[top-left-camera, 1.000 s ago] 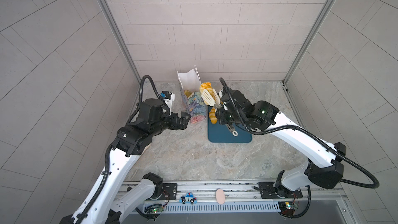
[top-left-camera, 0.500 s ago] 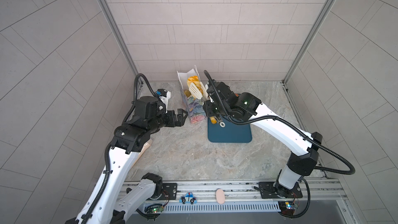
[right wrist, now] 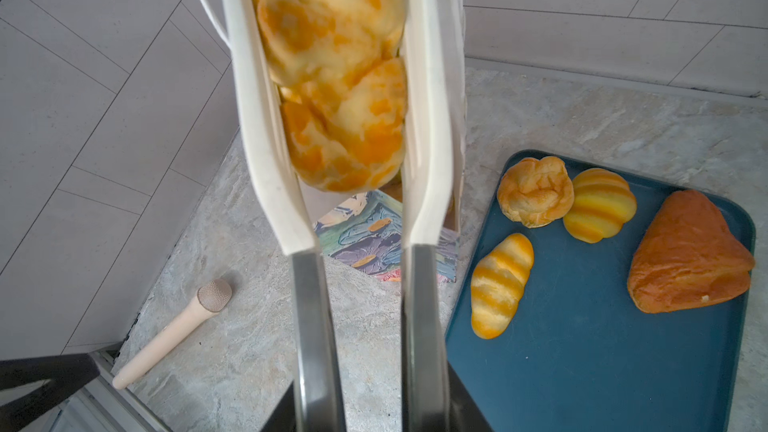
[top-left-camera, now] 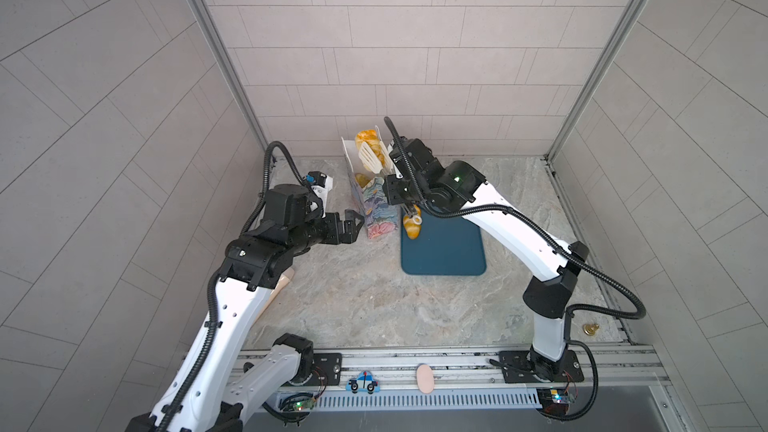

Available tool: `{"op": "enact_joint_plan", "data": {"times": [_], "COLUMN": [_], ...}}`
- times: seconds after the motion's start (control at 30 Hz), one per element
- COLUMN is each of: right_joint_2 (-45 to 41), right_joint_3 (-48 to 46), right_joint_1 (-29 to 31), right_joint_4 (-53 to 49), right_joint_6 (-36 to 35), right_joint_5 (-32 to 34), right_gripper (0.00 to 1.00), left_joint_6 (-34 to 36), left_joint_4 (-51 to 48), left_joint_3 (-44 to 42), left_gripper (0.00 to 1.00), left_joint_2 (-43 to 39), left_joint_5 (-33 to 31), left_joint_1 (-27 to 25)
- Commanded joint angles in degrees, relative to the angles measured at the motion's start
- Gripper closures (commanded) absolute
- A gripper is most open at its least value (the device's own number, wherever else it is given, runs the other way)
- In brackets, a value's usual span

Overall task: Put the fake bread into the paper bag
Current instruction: 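Lift the twisted pastry in the tongs and carry it over the paper bag, then lower the twisted pastry into the bag and open the tongs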

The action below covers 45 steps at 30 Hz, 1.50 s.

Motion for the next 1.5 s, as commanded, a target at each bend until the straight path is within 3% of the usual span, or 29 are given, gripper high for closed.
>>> {"op": "enact_joint_plan", "data": {"times": [0.0,0.13,0.6,1.47], "right_joint_2": [2.47,5.22,5.87,-0.55], "right_joint_3": [5.31,9.09,9.22,9.08], "right_joint_1": [-0.59,-1.11,-2.17,0.28], "right_joint_4": [-2.41,-4.74,-5.26,-8.93], "right_joint_6": [-1.6,-1.97,-2.15,-3.52], "right_joint_5": [0.07,0.42,0.62,2.83], "right_gripper": [0.59,0.58,0.43,0.42], "left_joint_6": [0.29,-0.23,-0.16,-0.68], "left_joint_4": [1.82,2.16,0.75,-0.34], "left_joint_3": [-0.45,-1.06,-0.53,-0.83], "left_gripper": [0.0,0.0,0.0,0.0], "left_joint_2": [0.15,0.06,0.79,-0.75], "left_joint_5": [0.93,1.13,0.18,-0.34], "left_joint_1": [0.39,0.39,0.39,-0.97]}}
